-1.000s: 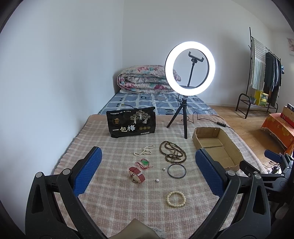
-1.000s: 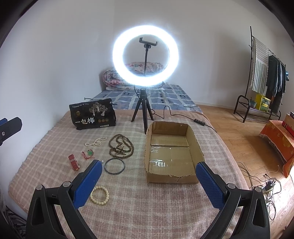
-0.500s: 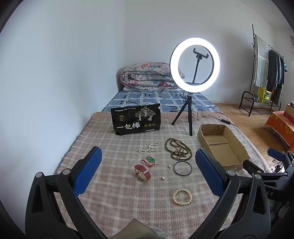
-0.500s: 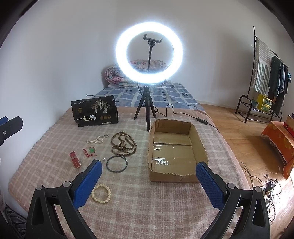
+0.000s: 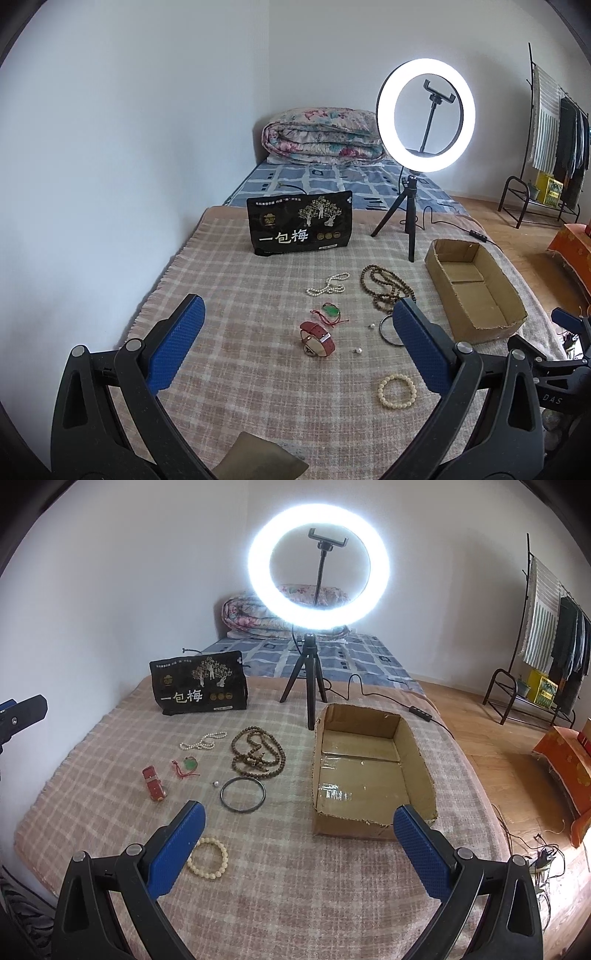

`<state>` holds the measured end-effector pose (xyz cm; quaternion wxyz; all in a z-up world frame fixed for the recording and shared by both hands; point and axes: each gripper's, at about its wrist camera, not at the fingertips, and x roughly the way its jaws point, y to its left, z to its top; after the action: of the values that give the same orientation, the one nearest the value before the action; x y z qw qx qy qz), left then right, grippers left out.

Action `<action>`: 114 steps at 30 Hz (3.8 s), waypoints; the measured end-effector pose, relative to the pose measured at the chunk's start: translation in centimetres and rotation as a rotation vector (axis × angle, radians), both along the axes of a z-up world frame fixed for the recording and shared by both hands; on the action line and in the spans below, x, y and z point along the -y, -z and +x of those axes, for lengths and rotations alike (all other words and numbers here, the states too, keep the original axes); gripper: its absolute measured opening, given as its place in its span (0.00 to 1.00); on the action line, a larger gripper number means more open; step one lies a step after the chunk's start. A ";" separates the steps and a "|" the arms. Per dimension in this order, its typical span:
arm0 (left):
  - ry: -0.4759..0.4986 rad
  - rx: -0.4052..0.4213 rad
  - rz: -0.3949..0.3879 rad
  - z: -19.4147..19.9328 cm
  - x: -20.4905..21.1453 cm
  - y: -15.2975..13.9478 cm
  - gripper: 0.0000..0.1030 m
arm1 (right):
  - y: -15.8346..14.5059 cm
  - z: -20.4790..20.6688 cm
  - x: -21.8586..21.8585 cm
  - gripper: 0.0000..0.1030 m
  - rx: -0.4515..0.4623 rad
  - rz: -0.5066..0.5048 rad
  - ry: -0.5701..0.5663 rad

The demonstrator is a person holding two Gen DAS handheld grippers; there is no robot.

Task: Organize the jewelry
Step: 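Move left tool toward red watch while right tool approaches cream bead bracelet, then grasp red-strap watch with left tool while right tool grasps cream bead bracelet, then carry watch and bracelet into cardboard box and open both tools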

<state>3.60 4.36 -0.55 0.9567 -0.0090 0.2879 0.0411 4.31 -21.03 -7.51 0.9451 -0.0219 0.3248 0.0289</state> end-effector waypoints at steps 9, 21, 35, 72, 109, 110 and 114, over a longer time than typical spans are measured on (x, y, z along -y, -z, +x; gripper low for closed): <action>-0.044 -0.100 0.023 4.4 -3.4 2.2 1.00 | 3.3 2.5 -1.1 0.97 -0.120 -0.015 -0.073; -0.050 -0.142 0.044 6.9 -3.8 3.9 1.00 | 8.1 4.8 -3.9 0.88 -0.265 -0.105 -0.189; 0.019 -0.222 0.032 10.0 -1.6 5.7 0.99 | 11.9 7.4 -4.1 0.78 -0.418 -0.028 -0.224; -0.007 -0.685 -0.209 18.8 -2.5 18.7 0.63 | 15.4 9.4 -6.8 0.39 -0.513 -0.049 -0.314; 0.086 -0.490 -0.163 17.4 1.7 11.9 0.19 | 8.6 9.2 -4.9 0.05 -0.349 0.079 -0.321; 0.093 -0.482 -0.163 17.4 2.0 11.5 0.19 | 8.0 9.2 -4.6 0.05 -0.335 0.083 -0.316; 0.120 -0.444 -0.157 17.3 3.5 10.0 0.19 | 6.1 9.3 -3.2 0.05 -0.278 0.094 -0.287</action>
<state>20.91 0.90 -10.60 0.8670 -0.0570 0.4936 -0.0373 13.57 -17.83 -13.56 0.8773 -0.0195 0.4439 0.1812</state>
